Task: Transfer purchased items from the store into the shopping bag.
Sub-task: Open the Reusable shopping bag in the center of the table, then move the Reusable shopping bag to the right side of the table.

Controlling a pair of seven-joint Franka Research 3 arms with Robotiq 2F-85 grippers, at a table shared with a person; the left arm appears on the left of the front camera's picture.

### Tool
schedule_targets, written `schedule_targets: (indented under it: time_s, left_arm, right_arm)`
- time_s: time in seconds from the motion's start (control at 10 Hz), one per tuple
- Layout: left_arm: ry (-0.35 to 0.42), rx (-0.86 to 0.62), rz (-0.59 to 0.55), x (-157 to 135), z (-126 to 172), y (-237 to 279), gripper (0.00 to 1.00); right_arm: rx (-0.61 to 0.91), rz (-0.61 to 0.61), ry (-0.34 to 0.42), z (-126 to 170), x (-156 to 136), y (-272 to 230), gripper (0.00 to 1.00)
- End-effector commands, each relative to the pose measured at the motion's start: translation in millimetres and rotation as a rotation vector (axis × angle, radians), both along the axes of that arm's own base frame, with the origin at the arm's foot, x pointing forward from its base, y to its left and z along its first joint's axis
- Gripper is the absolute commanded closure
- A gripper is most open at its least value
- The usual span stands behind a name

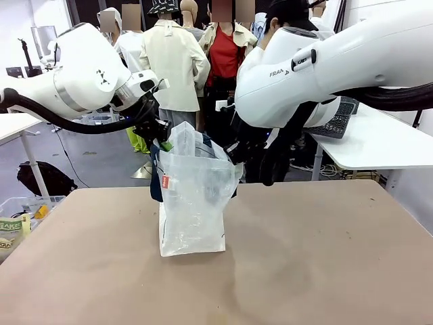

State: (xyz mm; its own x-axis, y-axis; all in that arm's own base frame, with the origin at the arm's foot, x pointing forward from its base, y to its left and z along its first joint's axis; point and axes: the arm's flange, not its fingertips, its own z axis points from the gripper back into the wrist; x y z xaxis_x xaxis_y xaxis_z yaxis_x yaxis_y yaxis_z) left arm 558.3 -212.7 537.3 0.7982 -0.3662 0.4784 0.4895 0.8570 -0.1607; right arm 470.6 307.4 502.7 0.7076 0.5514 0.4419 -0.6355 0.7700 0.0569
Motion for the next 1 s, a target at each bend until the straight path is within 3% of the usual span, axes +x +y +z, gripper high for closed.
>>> schedule_targets:
  time_s: [0.0,0.9]
  left_arm:
    - [0.030,0.003,0.017,5.7,-1.1,8.3,1.00]
    - [0.011,0.002,0.005,2.8,-2.8,3.2,1.00]
  right_arm:
    - [-0.035,-0.020,0.006,-6.0,8.1,-3.1,1.00]
    - [0.000,0.000,0.000,0.0,0.0,0.0,1.00]
